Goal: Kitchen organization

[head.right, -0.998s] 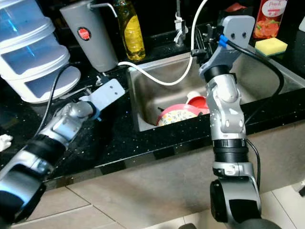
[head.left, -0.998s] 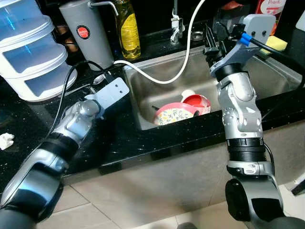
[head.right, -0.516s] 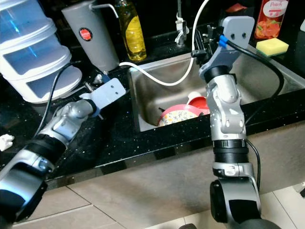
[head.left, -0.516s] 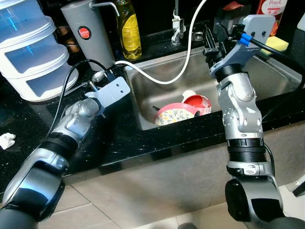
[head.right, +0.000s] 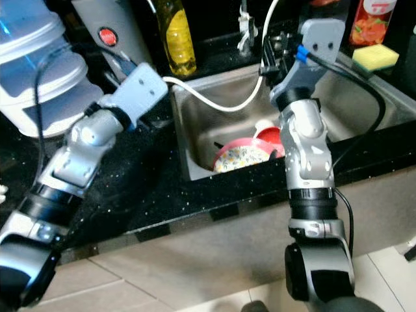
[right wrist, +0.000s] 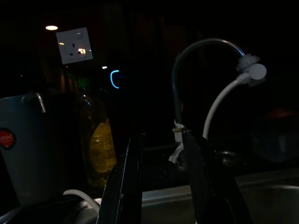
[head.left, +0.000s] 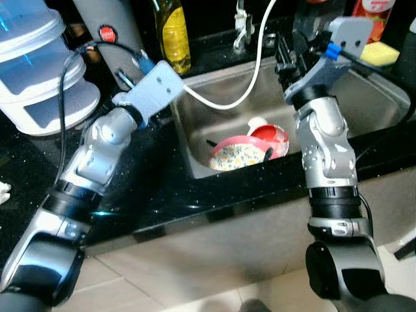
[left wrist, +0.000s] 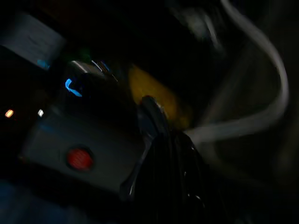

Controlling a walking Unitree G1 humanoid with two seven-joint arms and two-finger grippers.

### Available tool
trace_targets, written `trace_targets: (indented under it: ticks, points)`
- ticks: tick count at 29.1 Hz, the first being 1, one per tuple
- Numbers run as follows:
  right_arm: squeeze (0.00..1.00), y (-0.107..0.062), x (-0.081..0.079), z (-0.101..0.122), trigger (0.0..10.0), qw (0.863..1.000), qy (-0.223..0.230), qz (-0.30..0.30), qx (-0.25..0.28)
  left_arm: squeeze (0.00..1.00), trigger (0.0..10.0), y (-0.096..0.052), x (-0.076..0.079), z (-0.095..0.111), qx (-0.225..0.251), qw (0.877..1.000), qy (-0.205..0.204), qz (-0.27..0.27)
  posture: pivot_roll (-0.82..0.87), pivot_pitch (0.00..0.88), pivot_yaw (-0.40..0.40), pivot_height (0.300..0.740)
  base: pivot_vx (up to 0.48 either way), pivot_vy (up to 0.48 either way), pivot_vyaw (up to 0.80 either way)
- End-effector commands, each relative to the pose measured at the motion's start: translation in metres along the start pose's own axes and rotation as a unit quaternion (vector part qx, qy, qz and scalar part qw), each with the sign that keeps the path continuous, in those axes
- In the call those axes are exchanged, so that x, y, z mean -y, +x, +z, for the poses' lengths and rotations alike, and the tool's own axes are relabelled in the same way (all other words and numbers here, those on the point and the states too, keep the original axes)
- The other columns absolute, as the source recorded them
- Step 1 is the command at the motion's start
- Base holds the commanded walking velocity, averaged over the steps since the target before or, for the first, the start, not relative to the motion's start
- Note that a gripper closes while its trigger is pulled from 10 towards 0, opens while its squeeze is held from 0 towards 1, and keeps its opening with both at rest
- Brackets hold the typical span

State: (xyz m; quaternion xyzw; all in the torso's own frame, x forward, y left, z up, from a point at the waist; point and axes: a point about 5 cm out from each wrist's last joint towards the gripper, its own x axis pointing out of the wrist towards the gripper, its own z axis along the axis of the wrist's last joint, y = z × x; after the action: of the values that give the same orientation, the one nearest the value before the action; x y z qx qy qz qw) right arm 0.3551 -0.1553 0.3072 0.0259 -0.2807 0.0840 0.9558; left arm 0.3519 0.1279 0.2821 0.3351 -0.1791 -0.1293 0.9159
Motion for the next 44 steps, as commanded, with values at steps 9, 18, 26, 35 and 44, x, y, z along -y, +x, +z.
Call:
trace_targets:
  ticks: [9, 18, 26, 35, 44]
  points:
    - [0.00, 0.004, -0.005, 0.009, 10.0, 1.000, 0.000, 0.004, 0.020, 0.00, 10.0, 0.006, 0.000, 0.036, 0.109, 0.927, -0.357, -0.027, -0.17, 0.002, 0.118, 0.740, 0.000, 0.000, 0.00]
    - [0.00, 0.000, 0.002, 0.009, 10.0, 1.000, -0.008, -0.006, 0.017, 0.00, 10.0, 0.025, 0.033, -0.019, -0.072, 0.873, -0.479, -0.060, -0.19, 0.001, 0.126, 0.740, 0.000, 0.000, 0.00]
    - [0.00, 0.000, -0.003, 0.003, 10.0, 0.999, -0.020, 0.033, -0.006, 0.00, 10.0, 0.036, 0.050, -0.020, -0.111, 0.848, -0.491, -0.169, -0.20, 0.000, 0.129, 0.740, 0.000, 0.000, 0.00]
    - [0.00, -0.003, 0.002, 0.004, 10.0, 0.999, -0.035, 0.026, -0.005, 1.00, 10.0, 0.048, 0.058, -0.023, -0.129, 0.861, -0.452, -0.194, -0.23, 0.000, 0.147, 0.740, 0.000, 0.000, 0.00]
    - [0.00, -0.003, -0.001, 0.003, 10.0, 0.999, -0.033, 0.031, -0.007, 1.00, 10.0, 0.051, 0.035, -0.013, -0.081, 0.888, -0.420, -0.166, -0.21, 0.000, 0.142, 0.740, 0.000, 0.000, 0.00]
